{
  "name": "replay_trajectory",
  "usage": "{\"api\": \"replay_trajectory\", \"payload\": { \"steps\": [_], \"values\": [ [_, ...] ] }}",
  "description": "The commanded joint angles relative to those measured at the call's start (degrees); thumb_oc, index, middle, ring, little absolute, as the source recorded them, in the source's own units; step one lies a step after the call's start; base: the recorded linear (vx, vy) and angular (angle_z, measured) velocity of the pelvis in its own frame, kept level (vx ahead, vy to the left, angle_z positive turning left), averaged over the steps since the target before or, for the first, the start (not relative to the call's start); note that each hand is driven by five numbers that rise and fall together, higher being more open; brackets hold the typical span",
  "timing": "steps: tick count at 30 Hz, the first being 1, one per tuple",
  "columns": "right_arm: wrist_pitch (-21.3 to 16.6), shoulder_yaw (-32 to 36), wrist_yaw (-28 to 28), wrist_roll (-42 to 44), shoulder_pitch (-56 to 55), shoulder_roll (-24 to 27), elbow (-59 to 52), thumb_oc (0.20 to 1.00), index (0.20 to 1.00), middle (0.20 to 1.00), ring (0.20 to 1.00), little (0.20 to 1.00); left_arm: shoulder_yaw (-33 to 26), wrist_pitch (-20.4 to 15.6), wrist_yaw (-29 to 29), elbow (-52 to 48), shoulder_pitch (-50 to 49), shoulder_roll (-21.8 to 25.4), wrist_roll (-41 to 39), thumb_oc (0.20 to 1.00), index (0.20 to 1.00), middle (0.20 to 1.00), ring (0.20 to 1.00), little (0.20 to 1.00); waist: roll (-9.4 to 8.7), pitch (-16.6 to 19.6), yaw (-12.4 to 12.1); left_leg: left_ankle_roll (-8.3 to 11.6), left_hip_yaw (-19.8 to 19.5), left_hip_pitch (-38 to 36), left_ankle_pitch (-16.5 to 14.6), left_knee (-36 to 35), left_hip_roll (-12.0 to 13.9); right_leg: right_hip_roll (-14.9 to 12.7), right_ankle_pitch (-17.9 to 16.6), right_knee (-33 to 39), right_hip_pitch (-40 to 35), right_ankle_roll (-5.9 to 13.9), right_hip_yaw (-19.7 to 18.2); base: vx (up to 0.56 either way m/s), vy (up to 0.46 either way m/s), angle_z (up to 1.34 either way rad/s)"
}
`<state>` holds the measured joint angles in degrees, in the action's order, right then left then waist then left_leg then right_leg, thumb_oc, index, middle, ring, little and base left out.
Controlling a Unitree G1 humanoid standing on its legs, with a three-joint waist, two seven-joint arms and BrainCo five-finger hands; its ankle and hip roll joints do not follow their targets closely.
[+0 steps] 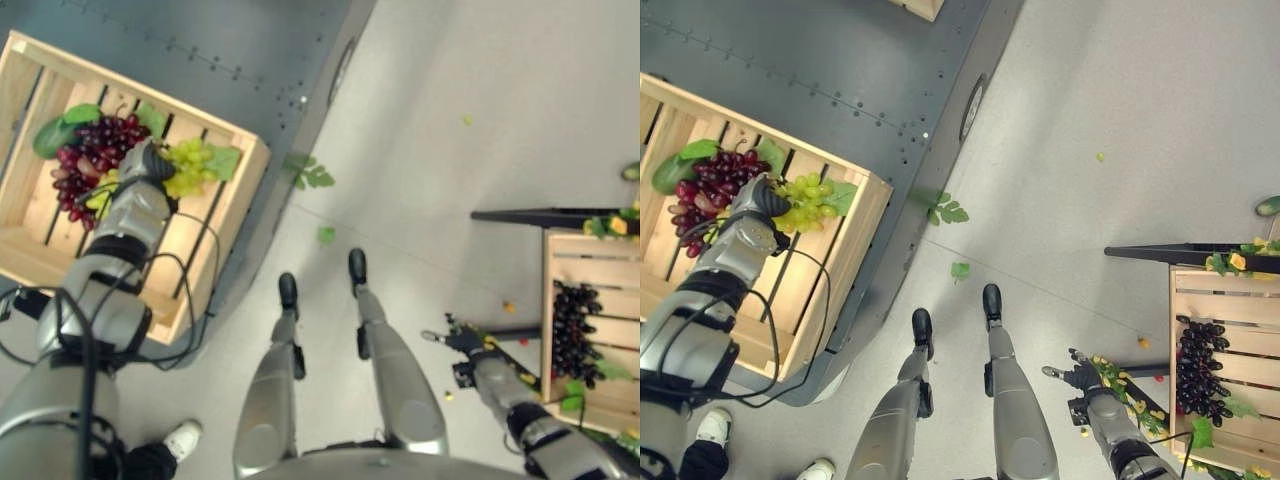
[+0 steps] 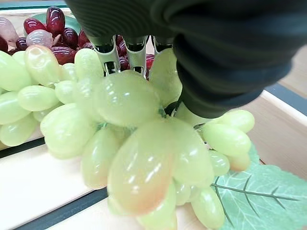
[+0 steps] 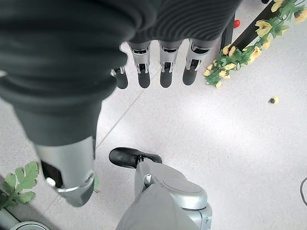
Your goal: Pick up the fruits from the basket on one side to the basket on the other side
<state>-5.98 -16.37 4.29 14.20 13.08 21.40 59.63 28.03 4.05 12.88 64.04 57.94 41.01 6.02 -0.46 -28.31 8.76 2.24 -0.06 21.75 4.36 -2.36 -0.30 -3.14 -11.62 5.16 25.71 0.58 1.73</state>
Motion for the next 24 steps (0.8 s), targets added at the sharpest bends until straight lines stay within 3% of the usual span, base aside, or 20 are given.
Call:
{"api": "replay_trajectory", "payload": {
  "steps": [1,8,10,11,16,24],
  "values": [
    [-0.9,0.3,0.7,1.1,-3.8,2.0,-0.4,1.000,1.000,1.000,1.000,1.000,-0.3,-1.1,-1.4,2.6,-1.8,-2.8,-0.6,0.200,0.200,0.200,0.200,0.200,-2.11,1.6,-0.4,-0.56,-0.4,7.3,1.8,3.3,-1.3,0.8,2.0,-2.7,3.0,5.22,-3.5,0.00,0.000,0.00],
    [-0.8,0.3,0.6,1.0,-3.9,2.1,-0.2,1.000,1.000,1.000,1.000,1.000,0.8,-1.0,-1.8,2.1,-1.8,-2.6,1.1,0.200,0.200,0.200,0.200,0.200,-2.26,1.7,-0.4,-0.51,-0.4,7.2,1.9,3.1,-1.2,0.8,1.9,-2.6,2.9,5.23,-3.4,0.00,0.000,0.00],
    [-0.8,0.3,0.6,0.8,-4.0,2.2,-0.2,1.000,1.000,1.000,1.000,1.000,1.9,-0.9,-2.2,2.0,-1.7,-2.2,2.8,0.868,0.868,0.868,0.868,0.868,-2.28,1.7,-0.4,-0.49,-0.4,7.2,1.9,3.2,-1.2,0.8,1.9,-2.6,2.9,5.24,-3.4,0.00,0.000,0.00],
    [-1.2,0.1,0.7,0.6,-4.2,2.4,-0.6,1.000,1.000,1.000,1.000,1.000,5.2,-0.4,-1.1,0.5,0.0,-1.4,8.3,1.000,1.000,1.000,1.000,1.000,-2.27,1.8,-0.4,-0.48,-0.4,7.2,1.9,3.1,-1.1,0.9,2.0,-2.6,2.9,5.27,-3.4,0.00,0.000,0.00],
    [-1.9,0.1,1.2,0.2,-5.0,2.8,-2.4,1.000,1.000,1.000,1.000,1.000,9.5,0.0,-1.3,-1.6,0.3,-1.0,15.6,1.000,1.000,1.000,1.000,1.000,-2.35,1.7,-0.2,-0.49,-0.3,7.1,1.8,3.2,-1.3,0.9,2.0,-2.7,2.8,5.38,-3.4,0.00,0.000,0.00],
    [-2.1,0.9,1.1,-0.1,-5.9,3.6,-2.9,1.000,1.000,1.000,1.000,1.000,10.1,-0.4,-2.4,-6.7,-2.0,0.0,18.0,1.000,1.000,1.000,1.000,1.000,-1.87,1.6,-0.5,-0.62,0.0,7.2,1.3,3.8,-1.5,0.6,2.1,-2.7,2.7,5.45,-3.5,0.00,0.000,0.00]
  ]
}}
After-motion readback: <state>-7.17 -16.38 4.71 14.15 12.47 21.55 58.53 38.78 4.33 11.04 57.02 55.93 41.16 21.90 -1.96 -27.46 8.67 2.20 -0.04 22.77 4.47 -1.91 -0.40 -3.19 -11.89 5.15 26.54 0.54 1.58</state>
